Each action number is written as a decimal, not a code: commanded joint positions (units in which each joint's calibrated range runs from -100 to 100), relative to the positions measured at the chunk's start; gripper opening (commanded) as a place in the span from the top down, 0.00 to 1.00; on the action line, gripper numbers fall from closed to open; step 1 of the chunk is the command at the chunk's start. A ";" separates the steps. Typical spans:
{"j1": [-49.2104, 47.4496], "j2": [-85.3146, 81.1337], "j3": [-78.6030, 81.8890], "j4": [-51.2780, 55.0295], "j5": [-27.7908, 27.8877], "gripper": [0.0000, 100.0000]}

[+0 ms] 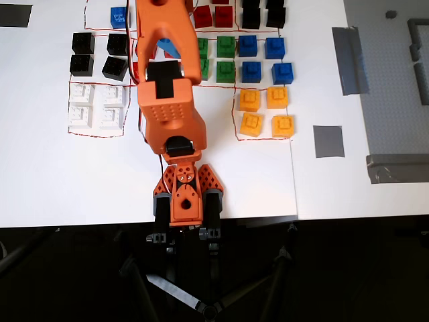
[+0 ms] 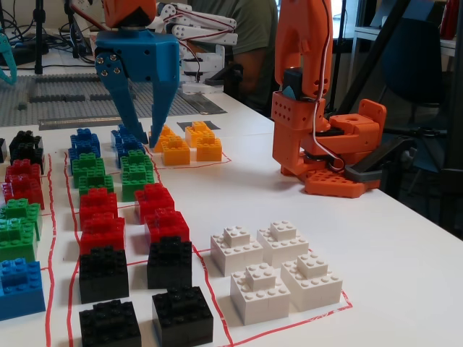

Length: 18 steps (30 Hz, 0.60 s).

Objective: Grab the block and put it in the grey marker

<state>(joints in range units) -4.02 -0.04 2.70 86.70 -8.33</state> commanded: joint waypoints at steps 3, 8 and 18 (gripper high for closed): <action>-0.72 -7.81 0.71 1.79 1.47 1.00; -0.72 -7.73 0.80 1.79 1.42 1.00; -0.30 -7.38 0.71 1.79 1.51 1.00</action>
<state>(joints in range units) -4.02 -0.04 7.01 87.42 -7.45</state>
